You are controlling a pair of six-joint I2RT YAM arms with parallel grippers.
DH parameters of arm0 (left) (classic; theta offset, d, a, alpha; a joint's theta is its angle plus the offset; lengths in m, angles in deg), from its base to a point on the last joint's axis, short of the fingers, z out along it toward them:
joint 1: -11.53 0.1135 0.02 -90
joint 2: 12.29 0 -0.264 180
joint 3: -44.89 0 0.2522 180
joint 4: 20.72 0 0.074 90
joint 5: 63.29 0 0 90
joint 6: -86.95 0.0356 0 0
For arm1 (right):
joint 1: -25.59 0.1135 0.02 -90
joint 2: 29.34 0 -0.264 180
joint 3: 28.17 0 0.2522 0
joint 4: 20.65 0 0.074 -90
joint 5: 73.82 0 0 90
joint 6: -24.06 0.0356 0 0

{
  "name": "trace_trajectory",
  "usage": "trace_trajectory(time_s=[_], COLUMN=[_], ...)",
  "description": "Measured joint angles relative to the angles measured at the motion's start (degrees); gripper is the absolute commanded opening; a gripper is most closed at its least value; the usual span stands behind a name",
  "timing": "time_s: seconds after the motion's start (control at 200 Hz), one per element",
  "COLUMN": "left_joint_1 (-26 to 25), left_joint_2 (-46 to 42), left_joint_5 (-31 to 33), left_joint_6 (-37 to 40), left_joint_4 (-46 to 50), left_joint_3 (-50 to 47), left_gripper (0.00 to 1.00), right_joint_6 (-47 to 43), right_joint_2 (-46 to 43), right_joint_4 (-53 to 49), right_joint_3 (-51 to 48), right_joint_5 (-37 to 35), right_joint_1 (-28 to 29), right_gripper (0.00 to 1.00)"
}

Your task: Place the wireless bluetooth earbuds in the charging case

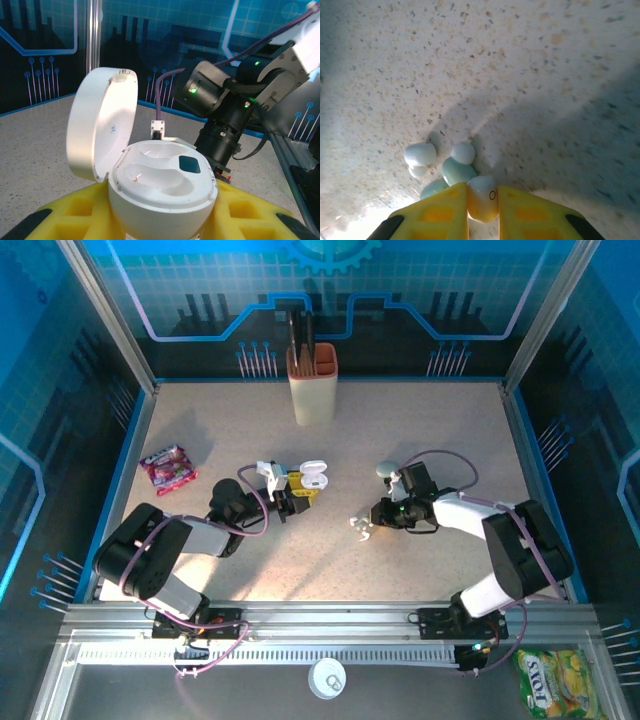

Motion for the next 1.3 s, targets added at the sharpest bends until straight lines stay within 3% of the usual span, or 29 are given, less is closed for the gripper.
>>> trace_trajectory(time_s=[0.3,0.525,0.72,0.92,1.14,1.301], left_joint_1=[0.00,0.00,0.00,0.00,0.00,-0.02], left_joint_2=[0.94,1.49,1.68,2.82,2.93,2.93], left_joint_5=[0.02,0.00,0.00,-0.66,-2.73,-4.72], left_joint_6=[0.09,0.17,0.20,0.24,0.76,1.31], left_joint_4=[0.02,0.02,0.00,0.04,0.02,0.02], left_joint_3=[0.00,0.02,0.37,0.39,0.44,0.52], left_gripper=[0.36,0.35,0.35,0.34,0.34,0.34], right_joint_6=[-3.10,-3.69,-3.72,-6.08,-12.39,-16.79], right_joint_2=[-4.79,0.33,4.57,0.70,-14.91,-18.51], right_joint_4=[-18.03,-31.71,-38.73,-36.04,-23.41,-16.50], right_joint_3=[11.19,22.75,26.29,25.59,20.02,19.56], right_joint_5=[-21.44,-37.13,-44.87,-43.41,-32.59,-25.92], right_joint_1=[9.60,16.87,20.15,21.16,21.31,22.64], right_gripper=[0.19,0.18,0.18,0.18,0.17,0.17])
